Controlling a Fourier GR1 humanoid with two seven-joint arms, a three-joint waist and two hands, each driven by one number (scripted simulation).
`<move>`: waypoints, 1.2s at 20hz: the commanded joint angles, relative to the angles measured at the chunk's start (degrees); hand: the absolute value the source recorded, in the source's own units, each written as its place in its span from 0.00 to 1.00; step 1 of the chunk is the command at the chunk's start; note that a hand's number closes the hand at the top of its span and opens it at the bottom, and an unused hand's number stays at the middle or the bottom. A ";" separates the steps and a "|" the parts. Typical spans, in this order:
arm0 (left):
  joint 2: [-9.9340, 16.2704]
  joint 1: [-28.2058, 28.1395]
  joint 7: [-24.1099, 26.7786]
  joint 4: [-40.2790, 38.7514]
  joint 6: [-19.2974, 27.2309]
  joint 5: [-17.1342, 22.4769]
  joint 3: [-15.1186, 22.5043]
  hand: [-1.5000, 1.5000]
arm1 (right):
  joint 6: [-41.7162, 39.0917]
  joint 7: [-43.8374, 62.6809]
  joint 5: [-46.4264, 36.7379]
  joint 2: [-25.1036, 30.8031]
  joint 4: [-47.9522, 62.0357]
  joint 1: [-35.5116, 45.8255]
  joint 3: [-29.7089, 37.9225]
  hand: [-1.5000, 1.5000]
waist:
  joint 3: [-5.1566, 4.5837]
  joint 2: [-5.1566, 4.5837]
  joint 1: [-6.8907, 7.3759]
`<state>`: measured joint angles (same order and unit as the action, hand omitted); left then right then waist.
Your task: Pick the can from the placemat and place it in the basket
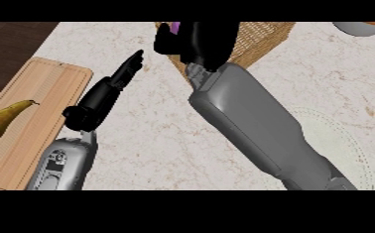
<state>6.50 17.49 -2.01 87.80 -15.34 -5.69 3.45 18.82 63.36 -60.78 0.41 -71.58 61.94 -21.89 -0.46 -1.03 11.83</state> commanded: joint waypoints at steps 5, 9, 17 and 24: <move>0.62 2.29 -1.21 -0.45 0.39 0.29 -1.46 0.50 | 5.59 14.13 -2.01 -0.38 13.69 12.42 2.00 1.00 | 0.03 -0.40 -0.97; 1.64 0.98 0.00 -0.62 0.10 0.42 -2.37 0.50 | 7.88 14.19 -4.09 -0.38 20.20 16.70 5.42 1.00 | 0.05 -0.65 -1.83; 0.99 -0.27 -0.19 -0.35 1.09 0.49 -2.76 0.50 | 15.46 14.51 -11.44 -0.38 29.84 23.07 13.15 1.00 | 0.13 -0.77 -3.54; 0.99 -1.07 2.87 -2.34 2.67 -1.13 -3.29 0.50 | 19.03 13.44 -14.51 -0.38 38.11 26.14 19.40 1.00 | 0.17 -0.85 -6.23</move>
<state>7.70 16.23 -0.53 86.69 -13.48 -6.03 0.33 31.56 65.96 -73.75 0.58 -37.61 85.93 -5.07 -0.31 -1.70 6.78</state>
